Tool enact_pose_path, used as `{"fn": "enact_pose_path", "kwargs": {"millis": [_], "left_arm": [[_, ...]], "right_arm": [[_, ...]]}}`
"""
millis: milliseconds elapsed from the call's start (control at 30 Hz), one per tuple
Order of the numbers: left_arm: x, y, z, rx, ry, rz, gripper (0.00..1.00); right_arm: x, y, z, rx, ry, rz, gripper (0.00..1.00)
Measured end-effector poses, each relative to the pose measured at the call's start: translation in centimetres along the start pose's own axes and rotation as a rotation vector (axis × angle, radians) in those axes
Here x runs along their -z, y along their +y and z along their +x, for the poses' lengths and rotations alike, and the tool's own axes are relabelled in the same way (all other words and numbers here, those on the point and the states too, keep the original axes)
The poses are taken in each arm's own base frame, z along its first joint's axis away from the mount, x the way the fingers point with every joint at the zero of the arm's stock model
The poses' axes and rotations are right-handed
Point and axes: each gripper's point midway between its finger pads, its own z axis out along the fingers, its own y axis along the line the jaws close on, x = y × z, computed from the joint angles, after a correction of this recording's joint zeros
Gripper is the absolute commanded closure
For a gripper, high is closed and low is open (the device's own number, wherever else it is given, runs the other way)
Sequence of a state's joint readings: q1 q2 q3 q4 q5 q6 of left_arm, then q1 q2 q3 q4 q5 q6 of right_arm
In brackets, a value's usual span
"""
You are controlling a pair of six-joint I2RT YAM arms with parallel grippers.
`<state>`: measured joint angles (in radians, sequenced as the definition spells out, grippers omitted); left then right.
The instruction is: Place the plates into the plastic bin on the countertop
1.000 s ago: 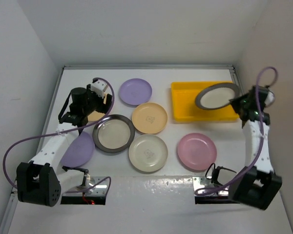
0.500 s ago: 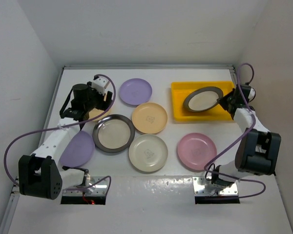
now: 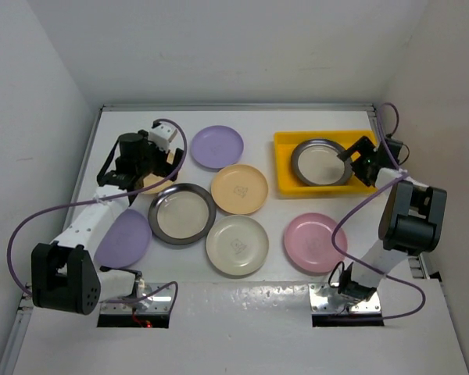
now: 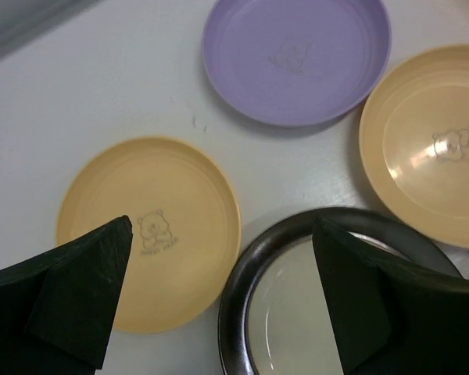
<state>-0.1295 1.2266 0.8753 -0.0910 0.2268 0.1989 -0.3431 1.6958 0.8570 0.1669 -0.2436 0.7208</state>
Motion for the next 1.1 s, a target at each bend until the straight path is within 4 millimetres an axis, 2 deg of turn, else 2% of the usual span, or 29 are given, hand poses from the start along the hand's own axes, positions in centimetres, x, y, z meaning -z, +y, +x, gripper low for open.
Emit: {"fn": "enact_pose_path", "kwargs": {"millis": [33,67,133,233,267,300,333,433,500,567,633,733,800,900,933,1000,1033,1100], "left_arm": [[0.0,0.0,0.5,0.011,0.024,-0.003,0.02],[-0.1,0.4,1.0,0.028,0.057,-0.009,0.06],[-0.7,0.9,2.2,0.065,0.143,0.002,0.13],[-2.2,2.2,4.5,0.108,0.297,0.054,0.31],[-2.7,2.3,5.9,0.119,0.361,0.081,0.31],[-2.9,2.2,7.4,0.125,0.423,0.112,0.38],[-2.9,1.9,9.4,0.137,0.499,0.148,0.42],[-0.7,0.2,15.3,0.203,0.718,0.253,0.43],[1.6,-1.0,17.7,0.255,0.807,0.298,0.43],[3.5,-1.7,19.3,0.307,0.864,0.317,0.42],[4.3,-1.9,20.2,0.347,0.887,0.319,0.42],[3.9,-1.7,20.2,0.363,0.867,0.313,0.44],[3.4,-2.0,20.2,0.374,0.848,0.332,0.55],[2.9,-2.8,20.9,0.404,0.851,0.384,0.66],[2.9,-3.2,20.9,0.427,0.848,0.406,0.8],[2.9,-4.0,20.2,0.478,0.821,0.453,0.97],[3.0,-4.5,19.7,0.499,0.812,0.481,1.0],[3.7,-5.6,19.1,0.529,0.816,0.539,1.0]], "right_arm": [[-0.2,-0.2,-0.3,0.032,0.007,0.044,0.0],[-0.4,-0.2,-0.7,0.074,0.01,0.083,0.0],[-0.3,1.0,-1.6,0.173,-0.001,0.138,0.0],[0.9,4.6,-2.6,0.316,-0.057,0.155,0.0],[1.3,5.3,-2.6,0.339,-0.065,0.149,0.0],[2.0,6.6,-2.2,0.372,-0.067,0.13,0.0],[2.7,7.9,-1.9,0.403,-0.072,0.108,0.0],[4.9,11.9,-0.7,0.488,-0.083,0.013,0.0],[6.3,14.3,0.8,0.542,-0.081,-0.057,0.01],[7.8,16.1,2.9,0.588,-0.066,-0.124,0.01],[9.1,17.5,5.1,0.626,-0.039,-0.187,0.03],[10.3,18.8,7.0,0.661,-0.019,-0.247,0.03],[10.9,19.3,7.7,0.673,-0.015,-0.269,0.05],[11.4,19.7,8.8,0.684,0.008,-0.302,0.06],[11.5,19.8,9.3,0.688,0.021,-0.315,0.09],[11.7,20.1,10.8,0.703,0.066,-0.358,0.14],[11.7,20.3,11.6,0.712,0.091,-0.381,0.23],[11.8,21.2,13.9,0.742,0.157,-0.45,0.34]]}}
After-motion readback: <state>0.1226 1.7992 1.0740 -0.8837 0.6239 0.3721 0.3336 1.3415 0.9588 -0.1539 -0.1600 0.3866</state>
